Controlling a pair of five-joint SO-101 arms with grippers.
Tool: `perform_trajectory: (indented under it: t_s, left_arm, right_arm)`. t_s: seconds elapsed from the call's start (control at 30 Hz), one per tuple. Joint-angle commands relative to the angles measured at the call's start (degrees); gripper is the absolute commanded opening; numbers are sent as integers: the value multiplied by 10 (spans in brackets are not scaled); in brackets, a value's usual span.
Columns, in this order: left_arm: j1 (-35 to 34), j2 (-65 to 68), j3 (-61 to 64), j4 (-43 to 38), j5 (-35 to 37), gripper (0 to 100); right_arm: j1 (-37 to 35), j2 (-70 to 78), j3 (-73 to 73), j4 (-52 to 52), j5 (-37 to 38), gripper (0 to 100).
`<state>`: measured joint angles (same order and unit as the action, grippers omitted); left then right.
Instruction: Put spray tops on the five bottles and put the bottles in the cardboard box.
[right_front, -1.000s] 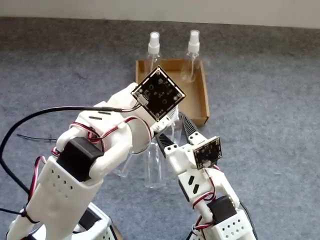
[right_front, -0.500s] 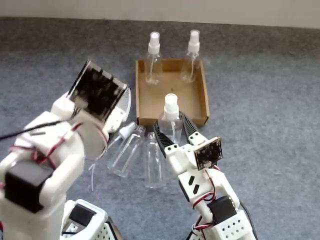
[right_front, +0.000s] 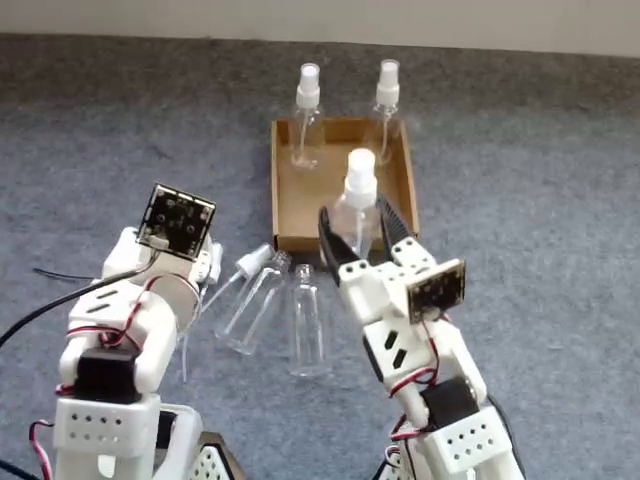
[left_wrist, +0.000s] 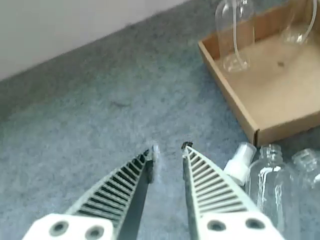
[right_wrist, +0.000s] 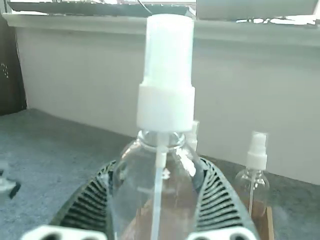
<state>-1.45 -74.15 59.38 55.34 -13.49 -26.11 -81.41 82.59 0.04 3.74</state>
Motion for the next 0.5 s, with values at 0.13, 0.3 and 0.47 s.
perform_trajectory:
  t_s: [0.13,0.3,0.47]
  left_arm:
    - [-95,-28,159,-126,21,98]
    - [-95,-27,213,-207,21,98]
    - [-93,-27,218,-209,20,98]
  right_arm:
    - [6,362,-182,-220,-5,4]
    - [6,553,-244,-371,-4,4]
    - [0,701,-256,-513,-4,4]
